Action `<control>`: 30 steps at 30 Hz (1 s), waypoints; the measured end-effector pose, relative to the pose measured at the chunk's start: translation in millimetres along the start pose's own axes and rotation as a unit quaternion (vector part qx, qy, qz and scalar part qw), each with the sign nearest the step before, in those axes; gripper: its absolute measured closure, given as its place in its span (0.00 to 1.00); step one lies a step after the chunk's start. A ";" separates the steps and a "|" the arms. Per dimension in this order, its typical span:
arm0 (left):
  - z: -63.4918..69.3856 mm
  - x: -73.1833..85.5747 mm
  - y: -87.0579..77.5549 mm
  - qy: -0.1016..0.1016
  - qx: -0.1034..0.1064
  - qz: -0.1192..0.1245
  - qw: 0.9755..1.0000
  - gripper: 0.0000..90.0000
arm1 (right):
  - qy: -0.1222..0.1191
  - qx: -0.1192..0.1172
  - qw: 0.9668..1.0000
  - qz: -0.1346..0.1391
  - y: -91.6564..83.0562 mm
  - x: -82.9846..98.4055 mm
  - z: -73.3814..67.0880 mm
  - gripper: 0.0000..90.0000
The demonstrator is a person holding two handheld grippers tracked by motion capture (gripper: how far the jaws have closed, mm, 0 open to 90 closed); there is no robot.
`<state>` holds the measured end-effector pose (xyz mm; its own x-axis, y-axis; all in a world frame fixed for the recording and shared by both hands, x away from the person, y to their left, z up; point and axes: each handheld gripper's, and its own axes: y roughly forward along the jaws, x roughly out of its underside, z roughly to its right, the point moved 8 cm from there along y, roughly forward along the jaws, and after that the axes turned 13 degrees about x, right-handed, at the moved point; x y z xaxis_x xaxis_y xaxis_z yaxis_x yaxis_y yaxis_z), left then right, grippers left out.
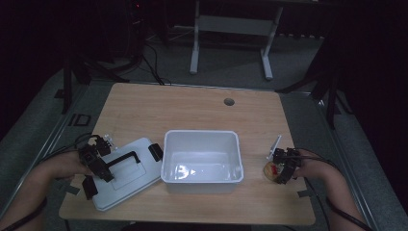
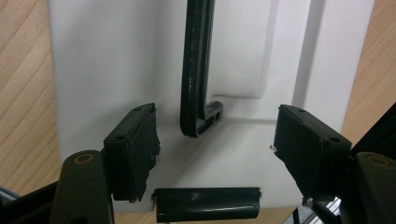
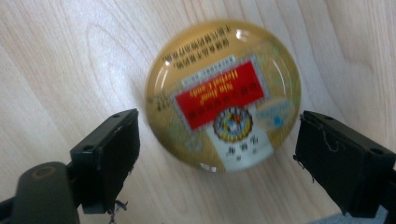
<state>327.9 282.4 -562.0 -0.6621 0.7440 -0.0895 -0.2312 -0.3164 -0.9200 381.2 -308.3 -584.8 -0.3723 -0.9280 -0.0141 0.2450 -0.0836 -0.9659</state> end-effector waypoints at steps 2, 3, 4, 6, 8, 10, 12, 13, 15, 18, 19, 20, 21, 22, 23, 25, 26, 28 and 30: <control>0.1 -0.1 -0.2 0.000 0.000 0.001 1.000 0.34 | -0.007 0.003 1.000 0.003 1.2 -2.2 -0.4 0.15; 0.1 -0.1 -0.2 0.000 0.000 0.001 1.000 0.34 | -0.011 0.004 1.000 0.004 2.0 -3.4 -0.5 0.15; 0.2 0.1 -0.9 0.000 0.000 0.001 1.000 0.34 | -0.025 0.005 1.000 0.006 4.1 -6.2 -0.6 0.16; 0.1 0.8 -1.1 -0.001 0.000 0.001 1.000 0.34 | -0.041 0.008 0.999 0.008 5.5 -8.0 -1.5 0.17; -0.1 1.9 -1.2 -0.003 0.000 0.000 1.000 0.34 | -0.057 0.011 0.998 0.010 7.0 -9.4 -1.5 0.20; -0.5 3.0 -1.1 -0.005 0.000 -0.002 1.000 0.34 | -0.069 0.014 0.997 0.010 7.1 -10.3 -1.7 0.21; -0.8 3.8 -1.2 -0.005 0.000 -0.003 1.000 0.34 | -0.079 0.017 0.997 0.013 7.0 -11.0 -1.5 0.22; -0.9 3.9 -1.2 -0.005 -0.001 -0.004 1.000 0.34 | -0.086 0.018 0.996 0.014 7.0 -11.1 -1.7 0.22; -0.7 3.8 -1.3 -0.005 0.000 -0.003 1.000 0.34 | -0.095 0.021 0.995 0.016 6.9 -12.3 -1.9 0.22; -0.3 3.8 -1.3 -0.003 0.000 -0.004 1.000 0.34 | -0.101 0.022 0.995 0.012 7.3 -14.1 -1.8 0.22; -0.2 3.6 -1.4 -0.002 0.000 -0.004 1.000 0.34 | -0.103 0.022 0.994 0.011 7.3 -14.8 -1.8 0.22; 0.0 3.7 -1.4 -0.002 0.000 -0.004 1.000 0.34 | -0.111 0.024 0.993 0.015 7.3 -16.0 -2.2 0.22; 0.0 3.8 -1.4 -0.002 -0.001 -0.004 1.000 0.34 | -0.109 0.022 0.994 0.016 7.4 -17.3 -2.4 0.22; -0.2 4.0 -1.3 -0.001 -0.001 -0.005 1.000 0.34 | -0.111 0.023 0.993 0.016 7.5 -18.3 -2.9 0.22; -0.4 4.2 -1.2 -0.001 -0.002 -0.005 1.000 0.34 | -0.116 0.026 0.993 0.019 7.1 -19.4 -3.4 0.22; -0.4 4.9 -0.9 -0.003 -0.001 -0.005 1.000 0.34 | -0.118 0.023 0.992 0.021 6.5 -21.3 -4.8 0.22; -0.5 5.2 -1.1 -0.004 -0.001 -0.005 1.000 0.34 | -0.124 0.022 0.992 0.019 5.9 -20.9 -5.7 0.22; -0.9 5.6 -2.1 -0.004 -0.003 -0.005 1.000 0.34 | -0.131 0.019 0.991 0.013 3.8 -20.0 -7.7 0.22; -0.5 5.8 -3.2 -0.004 -0.004 -0.005 1.000 0.34 | -0.136 0.014 0.991 0.011 0.8 -19.5 -10.1 0.22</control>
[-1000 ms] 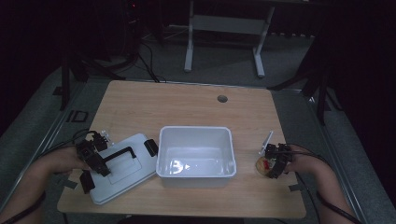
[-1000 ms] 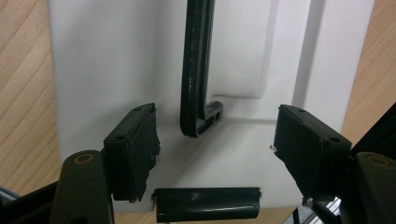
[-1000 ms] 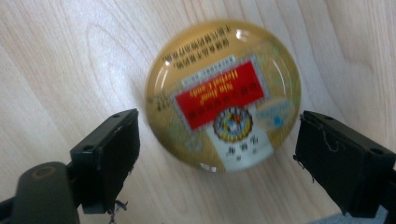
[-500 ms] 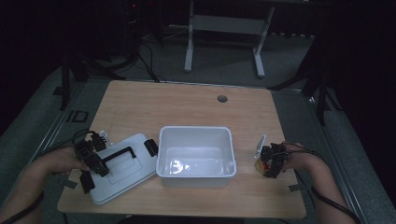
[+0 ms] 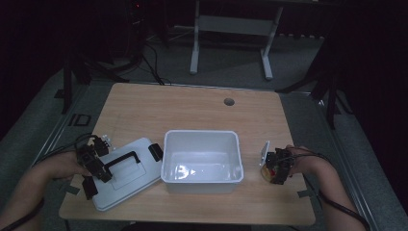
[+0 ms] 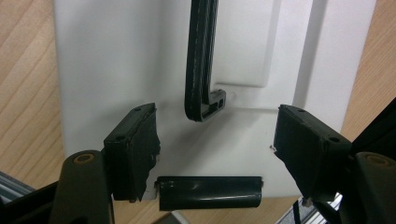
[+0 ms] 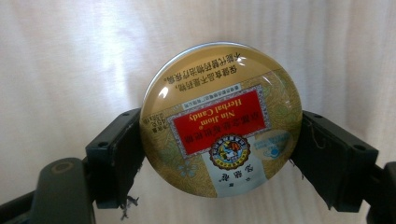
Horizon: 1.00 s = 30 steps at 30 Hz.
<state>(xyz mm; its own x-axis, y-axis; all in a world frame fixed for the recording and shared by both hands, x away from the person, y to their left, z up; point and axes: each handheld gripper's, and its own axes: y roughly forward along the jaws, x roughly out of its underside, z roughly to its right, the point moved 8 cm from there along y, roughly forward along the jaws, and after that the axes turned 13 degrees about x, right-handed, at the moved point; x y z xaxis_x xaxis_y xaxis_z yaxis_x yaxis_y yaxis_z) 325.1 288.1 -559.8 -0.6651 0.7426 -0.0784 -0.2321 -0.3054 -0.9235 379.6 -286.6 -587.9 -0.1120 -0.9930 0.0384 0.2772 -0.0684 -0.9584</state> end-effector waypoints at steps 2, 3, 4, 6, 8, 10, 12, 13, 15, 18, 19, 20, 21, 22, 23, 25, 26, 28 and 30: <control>-0.3 0.5 -1.3 0.000 -0.002 -0.001 1.000 0.34 | -0.003 -0.005 1.000 -0.002 -4.4 -0.7 -2.9 0.22; 0.0 0.7 -1.9 0.000 -0.002 -0.001 1.000 0.34 | -0.004 -0.007 1.000 -0.004 -7.0 -1.2 -4.0 0.22; 0.2 0.8 -2.2 -0.001 -0.003 0.000 1.000 0.34 | -0.008 -0.009 1.000 -0.004 -9.8 -1.9 -5.2 0.22; 0.8 0.9 -3.0 0.001 -0.005 0.001 1.000 0.34 | -0.009 -0.017 1.000 -0.010 -15.9 -3.0 -8.5 0.22; 1.2 1.1 -3.7 0.003 -0.005 0.000 1.000 0.34 | -0.016 -0.019 0.999 -0.020 -21.8 -3.6 -11.3 0.22; 2.0 1.1 -4.8 0.001 -0.006 0.002 1.000 0.34 | -0.015 -0.031 0.999 -0.017 -29.2 -6.0 -14.6 0.22; 2.4 1.8 -5.9 0.004 -0.004 -0.001 1.000 0.34 | -0.016 -0.035 0.999 -0.007 -38.1 -9.8 -17.0 0.22; 2.5 1.9 -6.4 0.004 -0.006 -0.001 1.000 0.34 | -0.018 -0.033 0.999 -0.002 -42.7 -11.6 -17.6 0.22; 3.1 2.2 -7.4 0.003 -0.006 0.000 1.000 0.34 | -0.019 -0.028 0.999 0.005 -52.5 -15.4 -18.3 0.22; 4.1 2.3 -8.4 0.003 -0.007 0.000 1.000 0.34 | -0.014 -0.029 0.999 0.013 -67.8 -22.0 -20.2 0.22; 4.2 2.3 -8.4 0.002 -0.008 0.000 1.000 0.34 | -0.014 -0.030 0.999 0.013 -72.7 -23.9 -20.9 0.22; 4.3 2.4 -8.4 0.003 -0.008 -0.001 1.000 0.34 | -0.015 -0.027 0.999 0.014 -77.4 -26.0 -21.3 0.22; 4.3 2.4 -8.4 0.003 -0.008 -0.001 1.000 0.34 | -0.015 -0.027 0.999 0.014 -77.4 -26.0 -21.3 0.22; 4.6 2.4 -8.4 0.003 -0.007 0.000 1.000 0.34 | -0.016 -0.022 0.999 0.017 -81.8 -28.5 -21.1 0.22; 4.6 2.6 -8.3 0.003 -0.008 -0.002 1.000 0.34 | -0.017 -0.017 0.999 0.021 -87.4 -31.5 -21.0 0.22; 4.7 2.8 -8.3 0.003 -0.009 -0.003 1.000 0.34 | -0.024 -0.010 0.999 0.024 -95.3 -35.3 -20.9 0.22; 4.8 2.9 -8.3 0.003 -0.009 -0.003 1.000 0.34 | -0.027 -0.007 0.999 0.024 -99.7 -37.6 -20.7 0.22; 5.0 3.2 -8.6 0.004 -0.009 -0.003 1.000 0.34 | -0.034 -0.005 0.999 0.026 -105.9 -41.3 -21.1 0.22; 4.8 3.7 -9.1 0.005 -0.009 -0.004 1.000 0.34 | -0.037 -0.004 0.999 0.027 -111.9 -45.0 -20.5 0.22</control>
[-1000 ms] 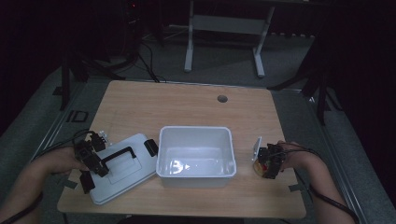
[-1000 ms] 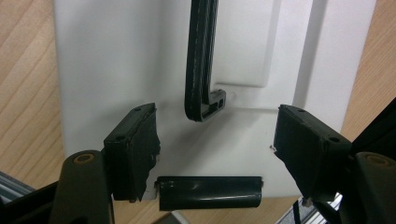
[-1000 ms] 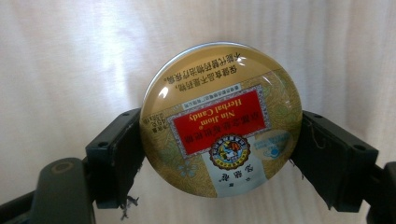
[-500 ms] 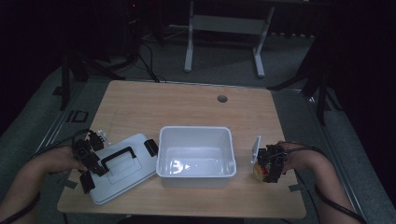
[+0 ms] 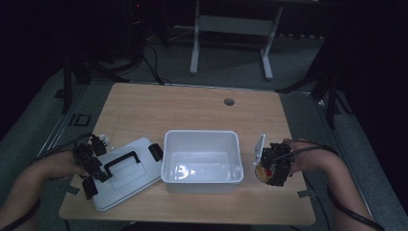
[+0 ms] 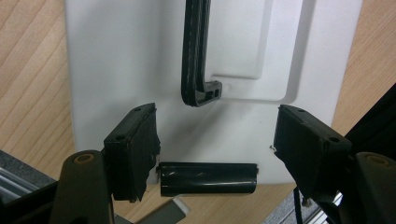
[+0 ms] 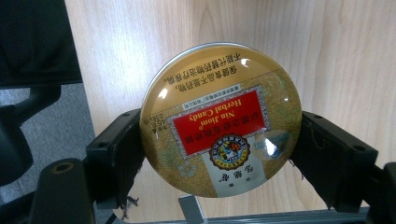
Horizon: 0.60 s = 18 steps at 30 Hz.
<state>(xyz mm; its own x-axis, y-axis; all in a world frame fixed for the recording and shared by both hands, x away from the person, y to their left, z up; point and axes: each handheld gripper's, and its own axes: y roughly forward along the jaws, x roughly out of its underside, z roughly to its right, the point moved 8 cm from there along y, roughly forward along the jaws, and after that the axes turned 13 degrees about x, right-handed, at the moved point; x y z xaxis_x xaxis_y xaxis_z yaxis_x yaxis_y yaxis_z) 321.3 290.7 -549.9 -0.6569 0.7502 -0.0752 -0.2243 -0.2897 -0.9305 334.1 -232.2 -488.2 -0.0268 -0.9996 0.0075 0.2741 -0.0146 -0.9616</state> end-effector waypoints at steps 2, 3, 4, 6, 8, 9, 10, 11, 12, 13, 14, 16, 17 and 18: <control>0.3 0.5 -0.5 -0.003 -0.001 0.001 1.000 0.34 | -0.004 0.000 1.000 0.003 -6.2 -3.9 0.4 0.22; 0.1 0.8 -0.9 -0.004 -0.003 0.000 1.000 0.34 | -0.004 0.001 1.000 0.004 -8.5 -5.4 0.8 0.22; 0.1 0.9 -0.9 -0.004 -0.003 0.000 1.000 0.34 | -0.007 0.006 1.000 0.007 -12.3 -7.8 2.4 0.22; 0.6 0.9 -0.7 -0.003 -0.003 -0.002 1.000 0.34 | -0.006 0.009 1.000 0.009 -18.1 -11.1 3.8 0.22; 0.5 0.4 -0.7 -0.002 -0.003 -0.002 1.000 0.34 | -0.008 0.012 1.000 0.007 -22.6 -14.8 5.0 0.22; 0.6 -0.1 -0.4 -0.001 -0.003 -0.003 1.000 0.34 | -0.009 0.012 1.000 0.007 -23.9 -16.3 5.3 0.22; 0.9 -0.4 -0.3 -0.001 -0.003 -0.003 1.000 0.34 | -0.011 0.016 1.000 0.006 -26.3 -19.8 6.8 0.22; 1.1 -0.7 -0.1 -0.002 -0.003 -0.002 1.000 0.34 | -0.011 0.017 1.000 0.006 -27.5 -21.5 7.4 0.22; 1.1 -0.9 0.0 -0.002 -0.004 -0.003 1.000 0.34 | -0.009 0.016 1.000 0.007 -29.1 -24.0 7.9 0.22; 1.2 -1.1 0.3 0.000 -0.004 -0.004 1.000 0.34 | -0.013 0.018 1.000 0.010 -30.0 -26.0 8.8 0.22; 1.2 -1.1 0.3 0.000 -0.003 -0.004 1.000 0.34 | -0.017 0.021 1.000 0.012 -31.9 -29.6 10.2 0.22; 1.2 -1.0 0.4 0.001 -0.003 -0.003 1.000 0.34 | -0.018 0.024 0.999 0.013 -34.3 -33.8 11.6 0.22; 1.3 -0.7 0.3 0.000 -0.003 -0.003 1.000 0.34 | -0.019 0.023 0.999 0.015 -35.4 -35.9 11.8 0.22; 1.0 -0.4 0.2 -0.001 -0.004 -0.003 1.000 0.34 | -0.020 0.023 0.999 0.018 -37.1 -39.1 12.2 0.22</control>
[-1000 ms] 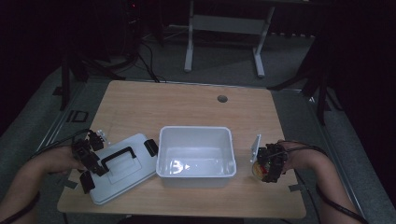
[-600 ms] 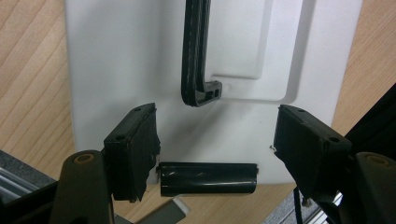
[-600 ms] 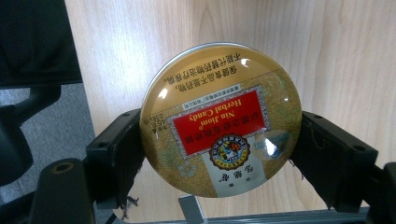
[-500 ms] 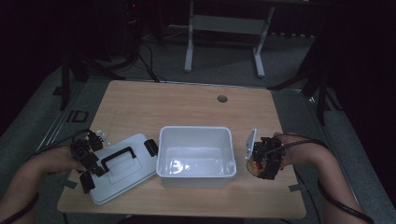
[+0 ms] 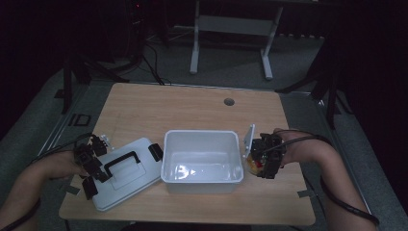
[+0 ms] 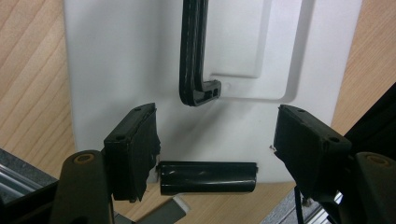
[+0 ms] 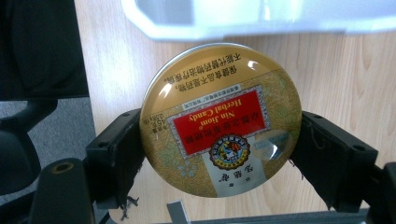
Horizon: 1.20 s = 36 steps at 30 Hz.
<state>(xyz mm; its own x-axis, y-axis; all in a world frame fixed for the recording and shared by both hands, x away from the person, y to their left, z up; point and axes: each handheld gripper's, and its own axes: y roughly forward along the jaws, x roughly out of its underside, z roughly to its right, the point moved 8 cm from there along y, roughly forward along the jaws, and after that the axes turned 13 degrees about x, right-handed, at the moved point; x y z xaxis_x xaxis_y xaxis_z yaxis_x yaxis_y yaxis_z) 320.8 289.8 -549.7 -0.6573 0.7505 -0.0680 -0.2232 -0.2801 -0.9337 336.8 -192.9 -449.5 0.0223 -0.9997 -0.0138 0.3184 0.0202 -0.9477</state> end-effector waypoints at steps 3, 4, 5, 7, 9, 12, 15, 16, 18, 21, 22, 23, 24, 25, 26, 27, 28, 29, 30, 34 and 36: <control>-0.5 0.8 -0.5 0.001 0.000 0.000 1.000 0.34 | -0.005 0.004 1.000 0.000 -2.9 -7.2 2.5 0.22; -0.2 0.9 -0.4 0.000 0.001 0.001 1.000 0.34 | -0.008 0.005 1.000 0.002 -3.7 -10.1 3.4 0.22; 0.0 1.1 -0.3 0.000 0.001 0.000 1.000 0.34 | -0.008 0.004 1.000 0.004 -4.4 -12.3 3.7 0.22; 0.3 1.4 -0.2 0.000 0.001 -0.001 1.000 0.34 | -0.010 0.004 1.000 0.007 -5.0 -18.5 5.0 0.22; 0.1 1.7 -0.4 0.000 -0.001 -0.001 1.000 0.34 | -0.012 0.003 1.000 0.005 -4.3 -24.1 5.8 0.22; -0.9 2.4 -0.4 0.000 -0.003 -0.003 1.000 0.34 | -0.015 0.001 1.000 0.005 -2.0 -33.8 7.0 0.22; -1.2 3.1 0.4 0.000 -0.002 -0.005 1.000 0.34 | -0.021 0.000 1.000 0.004 -0.2 -41.5 8.0 0.22; -1.1 3.2 0.8 0.000 -0.002 -0.005 1.000 0.34 | -0.023 -0.001 1.000 0.005 0.2 -45.2 8.2 0.22; -1.2 3.5 1.2 0.000 -0.002 -0.004 1.000 0.34 | -0.022 -0.001 1.000 0.005 0.7 -50.7 9.2 0.22; -1.1 3.8 0.9 -0.001 -0.001 -0.002 1.000 0.34 | -0.024 0.000 1.000 0.007 2.6 -58.0 10.2 0.23; -0.9 3.9 0.8 0.000 -0.001 -0.002 1.000 0.34 | -0.025 0.002 1.000 0.009 3.5 -60.3 10.8 0.22; -1.1 4.2 0.6 0.000 -0.001 -0.003 1.000 0.34 | -0.025 0.001 1.000 0.010 3.8 -61.8 11.0 0.22; -1.0 4.4 0.5 -0.001 -0.001 -0.002 1.000 0.34 | -0.025 0.002 1.000 0.013 4.3 -64.3 11.7 0.22; -0.3 4.2 0.4 -0.001 0.003 0.001 1.000 0.34 | -0.025 0.004 1.000 0.017 4.8 -66.3 12.5 0.22; 0.3 3.7 0.1 -0.001 0.006 0.005 1.000 0.34 | -0.023 0.004 0.999 0.021 5.8 -69.1 13.2 0.22; 0.3 3.7 0.1 -0.001 0.006 0.005 1.000 0.34 | -0.023 0.004 0.999 0.021 5.8 -69.1 13.2 0.22; 0.2 3.7 -0.2 0.000 0.004 0.004 1.000 0.34 | -0.029 0.007 0.999 0.022 7.3 -71.0 13.1 0.22; -0.2 3.7 -0.6 0.000 0.002 0.003 1.000 0.34 | -0.028 0.005 0.999 0.022 10.8 -73.9 12.8 0.22; -0.1 3.5 -0.8 0.001 0.003 0.004 1.000 0.34 | -0.030 0.005 0.999 0.021 12.6 -75.2 12.5 0.22; -0.6 4.0 0.5 0.000 0.002 0.001 1.000 0.34 | -0.030 -0.003 0.999 0.033 19.8 -82.4 10.0 0.22; -0.9 4.7 1.4 -0.001 0.003 0.001 1.000 0.34 | -0.030 -0.002 0.999 0.030 24.0 -84.2 9.3 0.22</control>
<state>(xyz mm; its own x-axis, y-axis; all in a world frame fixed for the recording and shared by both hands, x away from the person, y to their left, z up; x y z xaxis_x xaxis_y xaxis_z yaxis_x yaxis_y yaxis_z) 318.0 293.4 -551.6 -0.6587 0.7492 -0.0688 -0.2262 -0.2844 -0.9316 351.4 -108.1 -468.1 0.0983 -0.9938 -0.0516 0.3101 0.0799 -0.9473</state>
